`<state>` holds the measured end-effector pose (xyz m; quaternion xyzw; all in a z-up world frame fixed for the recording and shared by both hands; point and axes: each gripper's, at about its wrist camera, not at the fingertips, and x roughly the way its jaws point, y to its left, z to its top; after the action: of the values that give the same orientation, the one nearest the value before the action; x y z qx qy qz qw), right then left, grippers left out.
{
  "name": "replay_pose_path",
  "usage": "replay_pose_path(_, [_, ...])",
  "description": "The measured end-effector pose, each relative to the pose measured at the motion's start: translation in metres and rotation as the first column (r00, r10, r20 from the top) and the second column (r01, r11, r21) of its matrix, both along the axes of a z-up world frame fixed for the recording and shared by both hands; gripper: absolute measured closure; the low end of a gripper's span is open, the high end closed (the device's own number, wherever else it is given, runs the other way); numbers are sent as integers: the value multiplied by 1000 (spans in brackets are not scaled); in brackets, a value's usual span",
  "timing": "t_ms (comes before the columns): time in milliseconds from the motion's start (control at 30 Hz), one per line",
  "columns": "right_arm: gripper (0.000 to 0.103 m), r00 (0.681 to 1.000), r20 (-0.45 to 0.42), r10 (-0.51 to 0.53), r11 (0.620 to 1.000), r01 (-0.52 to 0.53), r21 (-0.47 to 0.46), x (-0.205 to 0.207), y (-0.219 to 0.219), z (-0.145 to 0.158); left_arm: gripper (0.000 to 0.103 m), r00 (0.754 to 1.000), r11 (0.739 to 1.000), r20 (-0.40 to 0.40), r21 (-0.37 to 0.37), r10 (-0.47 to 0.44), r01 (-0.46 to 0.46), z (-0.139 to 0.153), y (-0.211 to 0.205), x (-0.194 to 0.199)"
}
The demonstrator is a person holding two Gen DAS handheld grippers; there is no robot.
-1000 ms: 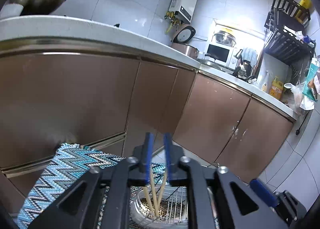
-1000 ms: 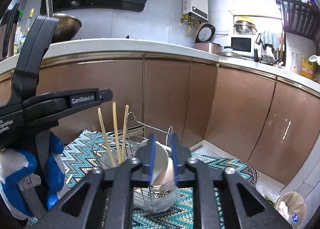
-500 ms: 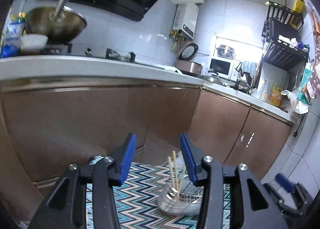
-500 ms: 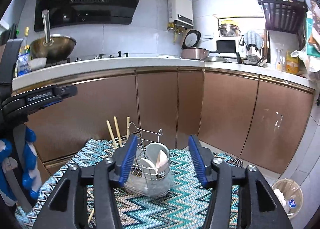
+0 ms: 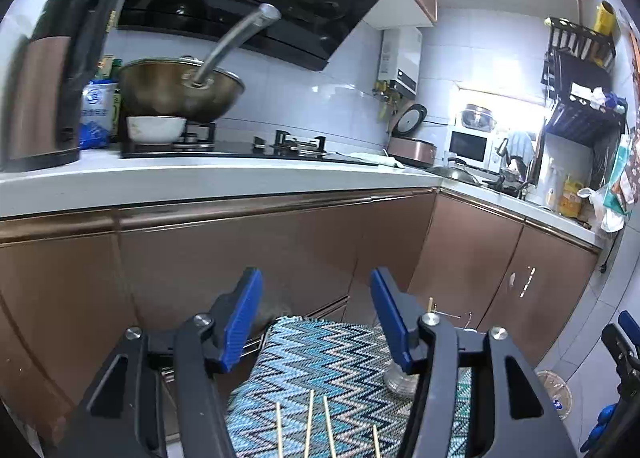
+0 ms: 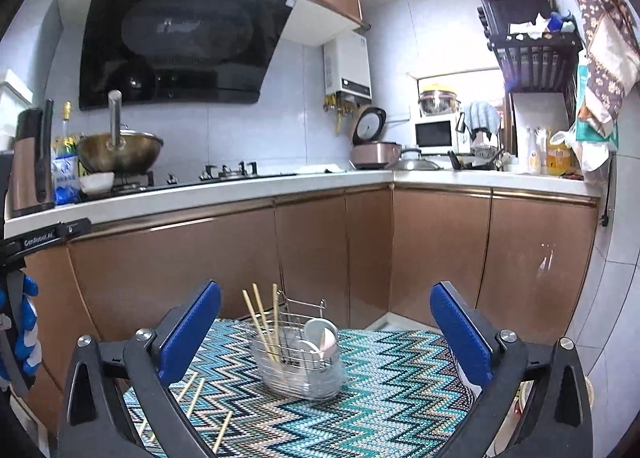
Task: Organize utensils
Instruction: 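Move both open tools back down to the chopsticks on the cloth, then grasp a wooden chopstick with the left tool while the right tool grasps another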
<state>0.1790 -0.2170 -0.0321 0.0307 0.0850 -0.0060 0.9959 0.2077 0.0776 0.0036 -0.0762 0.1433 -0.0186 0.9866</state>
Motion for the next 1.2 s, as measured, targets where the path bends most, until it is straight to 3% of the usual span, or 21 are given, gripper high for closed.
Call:
replay_pose_path(300, [0,997,31,64,998,-65,27,-25,18,13,48,999,1000,-39,-17,-21,21,4,29,-34])
replay_pose_path(500, [0,995,-14,94,995,-93,37,-23,27,7,48,995,999,-97,-14,-34,33,-15,28,-25])
replay_pose_path(667, [0,985,-126,121,993,-119,25,-4,40,-14,48,980,998,-191,-32,-60,55,-43,28,-1])
replay_pose_path(867, [0,954,-260,153,988,-157,5,23,59,-47,48,941,995,-323,-36,-98,91,-90,23,36])
replay_pose_path(1100, [1,903,-385,190,980,-195,27,61,71,-84,48,860,989,-487,-57,-150,140,-149,13,85])
replay_pose_path(1200, [4,881,-429,202,978,-206,37,76,76,-100,48,837,987,-525,-63,-158,146,-170,9,100])
